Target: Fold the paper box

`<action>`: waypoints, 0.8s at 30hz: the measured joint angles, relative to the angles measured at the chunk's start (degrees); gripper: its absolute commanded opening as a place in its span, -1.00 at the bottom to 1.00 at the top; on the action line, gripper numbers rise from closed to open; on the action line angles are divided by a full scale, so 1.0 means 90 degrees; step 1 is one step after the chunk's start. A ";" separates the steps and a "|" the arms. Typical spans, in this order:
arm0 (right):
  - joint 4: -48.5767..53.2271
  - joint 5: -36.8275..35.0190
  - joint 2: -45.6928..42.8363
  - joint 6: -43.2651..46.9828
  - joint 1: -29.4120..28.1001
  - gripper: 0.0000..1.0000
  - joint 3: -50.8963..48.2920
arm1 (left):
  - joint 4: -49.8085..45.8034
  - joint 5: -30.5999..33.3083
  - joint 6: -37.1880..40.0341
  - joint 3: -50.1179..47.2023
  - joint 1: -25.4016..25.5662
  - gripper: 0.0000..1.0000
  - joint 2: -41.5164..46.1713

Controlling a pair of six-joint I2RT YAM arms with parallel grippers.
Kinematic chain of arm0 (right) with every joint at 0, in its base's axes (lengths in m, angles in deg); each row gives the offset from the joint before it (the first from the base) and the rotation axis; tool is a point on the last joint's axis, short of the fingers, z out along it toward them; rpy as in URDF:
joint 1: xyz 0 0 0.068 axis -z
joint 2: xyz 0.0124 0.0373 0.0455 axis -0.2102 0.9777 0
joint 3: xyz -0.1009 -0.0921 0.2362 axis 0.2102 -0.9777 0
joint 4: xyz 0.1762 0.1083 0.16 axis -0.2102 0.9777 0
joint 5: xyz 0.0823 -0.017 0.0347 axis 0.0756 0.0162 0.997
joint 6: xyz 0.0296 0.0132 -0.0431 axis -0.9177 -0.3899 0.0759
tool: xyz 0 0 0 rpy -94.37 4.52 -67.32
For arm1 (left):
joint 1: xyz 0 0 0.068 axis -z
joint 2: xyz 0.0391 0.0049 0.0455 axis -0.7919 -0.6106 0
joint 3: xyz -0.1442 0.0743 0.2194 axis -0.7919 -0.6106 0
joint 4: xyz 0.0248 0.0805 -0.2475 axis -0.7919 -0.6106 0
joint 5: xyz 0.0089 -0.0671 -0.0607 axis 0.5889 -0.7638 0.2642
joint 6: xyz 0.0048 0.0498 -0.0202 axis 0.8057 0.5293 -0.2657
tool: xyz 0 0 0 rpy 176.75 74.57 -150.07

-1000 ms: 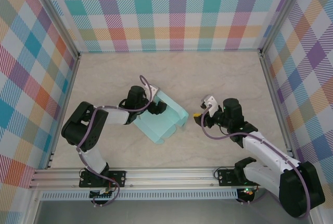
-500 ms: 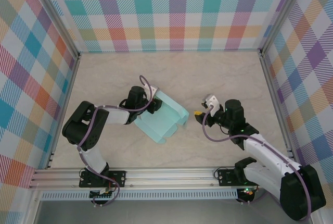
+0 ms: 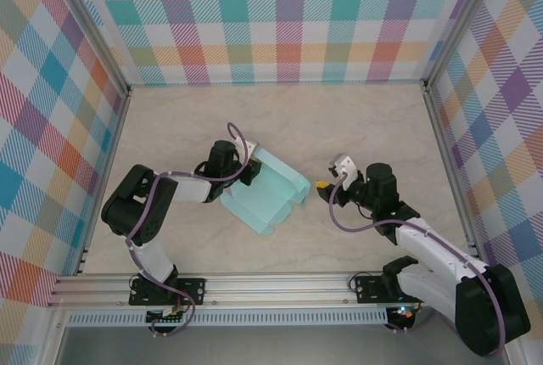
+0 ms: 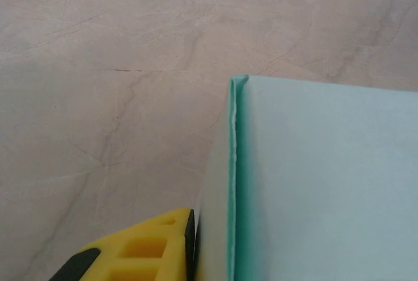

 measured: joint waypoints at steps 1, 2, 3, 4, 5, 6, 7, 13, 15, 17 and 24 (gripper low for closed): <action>0.0000 -0.0002 0.0000 0.0024 0.0000 0.20 0.0000 | -0.0051 -0.0005 -0.0002 0.0010 -0.0005 -0.72 0.0010; 0.0002 0.0000 0.0000 0.0049 0.0000 0.20 0.0000 | -0.0151 -0.0005 -0.0005 0.0027 -0.0007 -0.72 0.0039; 0.0005 0.0007 0.0000 0.0068 0.0000 0.19 0.0000 | -0.0231 -0.0007 -0.0022 0.0034 -0.0012 -0.72 0.0075; 0.0005 0.0046 0.0000 0.0068 0.0000 0.18 0.0000 | -0.0379 -0.0017 -0.0027 0.0044 -0.0019 -0.73 0.0148; 0.0015 0.0117 0.0000 0.0080 0.0000 0.18 0.0000 | -0.0546 -0.0022 -0.0029 0.0049 -0.0034 -0.72 0.0245; 0.0032 0.0209 0.0000 0.0095 0.0000 0.17 0.0000 | -0.0704 -0.0041 -0.0046 0.0061 -0.0049 -0.72 0.0342; 0.0053 0.0340 0.0000 0.0112 0.0000 0.17 0.0000 | -0.0855 -0.0070 -0.0051 0.0078 -0.0078 -0.72 0.0457; 0.0073 0.0945 0.0007 0.0117 -0.0007 0.19 0.0000 | -0.1649 -0.0350 -0.0107 0.0250 -0.0393 -0.75 0.1168; 0.0051 0.1161 0.0058 0.0141 -0.0007 0.19 0.0000 | -0.1778 -0.0418 -0.0151 0.0294 -0.0529 -0.76 0.1307; 0.0000 0.1409 0.0209 0.0163 -0.0007 0.17 0.0010 | -0.1916 -0.0500 -0.0172 0.0318 -0.0619 -0.76 0.1394; -0.0175 0.1637 0.0945 0.0452 -0.0090 0.12 0.0262 | -0.2339 -0.0908 -0.0172 0.0437 -0.0636 -0.76 0.1416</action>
